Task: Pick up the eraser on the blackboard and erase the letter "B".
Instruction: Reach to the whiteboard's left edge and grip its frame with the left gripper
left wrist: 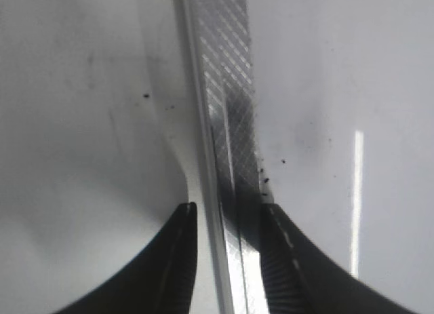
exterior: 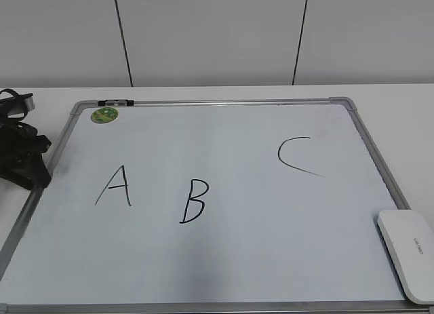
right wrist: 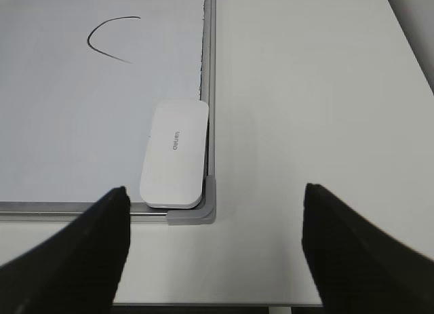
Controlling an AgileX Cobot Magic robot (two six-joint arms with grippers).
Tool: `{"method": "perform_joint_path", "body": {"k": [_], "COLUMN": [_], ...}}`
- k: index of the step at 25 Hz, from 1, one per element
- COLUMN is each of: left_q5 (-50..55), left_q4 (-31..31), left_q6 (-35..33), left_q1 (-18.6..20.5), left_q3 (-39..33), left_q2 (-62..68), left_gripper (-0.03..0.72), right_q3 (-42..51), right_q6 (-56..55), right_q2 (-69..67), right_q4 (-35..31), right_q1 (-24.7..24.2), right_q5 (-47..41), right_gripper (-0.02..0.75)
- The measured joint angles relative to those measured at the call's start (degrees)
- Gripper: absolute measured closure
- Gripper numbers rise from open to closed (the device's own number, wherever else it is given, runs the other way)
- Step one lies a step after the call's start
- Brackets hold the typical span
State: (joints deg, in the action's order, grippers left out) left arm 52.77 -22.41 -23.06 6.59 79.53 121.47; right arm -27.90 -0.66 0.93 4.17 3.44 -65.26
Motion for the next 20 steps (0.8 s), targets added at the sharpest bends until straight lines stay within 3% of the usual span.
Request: {"method": "perform_joint_path", "body": {"k": [6,11,20], "left_q5": [0.0,0.7,1.1], "left_q4": [-1.0,-1.7,-2.0], "left_q6": [0.0,0.0,0.0], "left_q1": [0.1,0.2,0.5], "left_q3": [0.0,0.4,0.6], "left_q2": [0.5,0.8,0.9], "left_gripper": [0.486,0.577,0.649], "right_q3": [0.0,0.0,0.0], "right_q6": [0.0,0.0,0.0], "right_q2": [0.0,0.0,0.0], "right_q4": [0.0,0.0,0.0], "right_q1": [0.0,0.0,0.0], "right_q5": [0.0,0.0,0.0], "right_gripper": [0.151,0.151,0.151]}}
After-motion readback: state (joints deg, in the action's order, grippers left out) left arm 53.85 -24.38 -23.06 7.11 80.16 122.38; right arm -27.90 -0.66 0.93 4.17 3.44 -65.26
